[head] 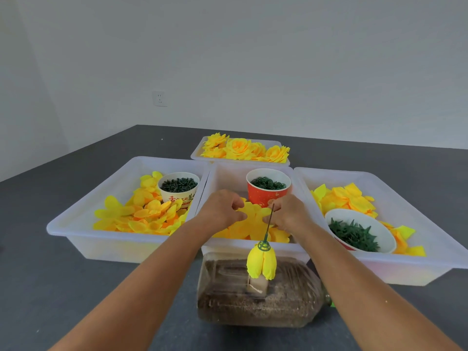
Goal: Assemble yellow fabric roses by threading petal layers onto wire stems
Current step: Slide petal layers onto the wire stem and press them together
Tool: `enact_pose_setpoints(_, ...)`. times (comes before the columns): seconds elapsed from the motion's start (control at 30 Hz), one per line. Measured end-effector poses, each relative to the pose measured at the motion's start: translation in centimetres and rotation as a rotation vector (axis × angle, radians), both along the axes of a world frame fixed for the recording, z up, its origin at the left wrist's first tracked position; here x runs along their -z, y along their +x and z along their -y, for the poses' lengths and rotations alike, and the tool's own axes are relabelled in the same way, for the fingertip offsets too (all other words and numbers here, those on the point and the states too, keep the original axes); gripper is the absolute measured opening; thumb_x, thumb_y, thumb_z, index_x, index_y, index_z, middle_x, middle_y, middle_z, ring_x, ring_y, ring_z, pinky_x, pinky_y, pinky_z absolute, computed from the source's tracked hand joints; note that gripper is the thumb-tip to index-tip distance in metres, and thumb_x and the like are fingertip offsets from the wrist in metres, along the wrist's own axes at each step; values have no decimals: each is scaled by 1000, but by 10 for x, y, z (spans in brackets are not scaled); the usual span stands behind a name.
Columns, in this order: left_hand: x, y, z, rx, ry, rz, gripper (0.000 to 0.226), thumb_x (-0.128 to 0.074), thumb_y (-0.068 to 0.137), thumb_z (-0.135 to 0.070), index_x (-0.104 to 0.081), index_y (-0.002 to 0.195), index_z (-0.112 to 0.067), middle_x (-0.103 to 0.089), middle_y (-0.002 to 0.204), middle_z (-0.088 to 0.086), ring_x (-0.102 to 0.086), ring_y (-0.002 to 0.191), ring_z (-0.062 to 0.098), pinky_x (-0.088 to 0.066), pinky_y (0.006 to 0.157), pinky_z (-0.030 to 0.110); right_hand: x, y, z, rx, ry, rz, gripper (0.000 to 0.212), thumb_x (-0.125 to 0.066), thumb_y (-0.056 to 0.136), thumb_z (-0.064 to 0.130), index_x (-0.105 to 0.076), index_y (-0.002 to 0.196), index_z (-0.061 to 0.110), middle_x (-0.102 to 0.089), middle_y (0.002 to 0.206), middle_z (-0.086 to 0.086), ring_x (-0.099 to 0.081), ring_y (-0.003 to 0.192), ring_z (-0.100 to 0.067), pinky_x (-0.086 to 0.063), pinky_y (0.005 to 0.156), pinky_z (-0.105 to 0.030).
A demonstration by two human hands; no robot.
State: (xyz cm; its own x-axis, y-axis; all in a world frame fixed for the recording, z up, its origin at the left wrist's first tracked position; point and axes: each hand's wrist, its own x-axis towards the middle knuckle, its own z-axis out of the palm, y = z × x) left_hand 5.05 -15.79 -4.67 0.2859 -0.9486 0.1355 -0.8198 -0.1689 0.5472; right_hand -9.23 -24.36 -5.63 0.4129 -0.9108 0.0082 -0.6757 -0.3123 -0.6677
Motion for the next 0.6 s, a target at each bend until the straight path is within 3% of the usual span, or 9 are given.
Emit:
enact_pose_setpoints(0.07, 0, 1, 0, -13, 11, 4, 41, -70, 84, -23, -60, 121, -9, -60, 122, 7, -58, 106, 21, -44, 84, 28, 0, -2, 1, 32, 33, 131, 18, -76, 74, 5, -66, 87, -2, -63, 78, -14, -64, 73, -26, -57, 71, -36)
enact_pose_setpoints(0.1, 1, 1, 1, -24, 5, 1, 44, -70, 84, -25, -57, 124, -10, -58, 124, 7, -57, 106, 21, -43, 81, 27, 0, -3, 1, 39, 54, 197, 20, -76, 74, 3, -67, 90, -4, -63, 76, -13, -63, 64, -21, -57, 61, -27)
enact_pose_setpoints(0.2, 1, 0, 1, -57, -19, -40, 53, -69, 84, -27, -49, 131, -13, -55, 126, 8, -56, 106, 23, -48, 79, 31, -3, -4, -2, 50, 95, 327, 13, -74, 76, 1, -65, 84, 2, -59, 69, -6, -56, 50, -8, -45, 41, -11)
enact_pose_setpoints(0.37, 3, -1, 3, -91, -25, -152, 70, -67, 86, -25, -31, 144, -12, -56, 122, 11, -57, 103, 26, -55, 78, 42, -1, -4, -1, 8, 118, 422, 9, -72, 78, 1, -65, 82, 5, -61, 72, -9, -59, 54, -12, -46, 43, -12)
enact_pose_setpoints(0.6, 3, -1, 5, -107, -40, -142, 63, -62, 89, -24, -32, 143, -13, -52, 133, 9, -54, 114, 28, -50, 88, 42, 0, -3, 2, -53, 190, 475, 16, -71, 80, 3, -62, 74, 16, -61, 65, 0, -60, 56, -11, -48, 52, -20)
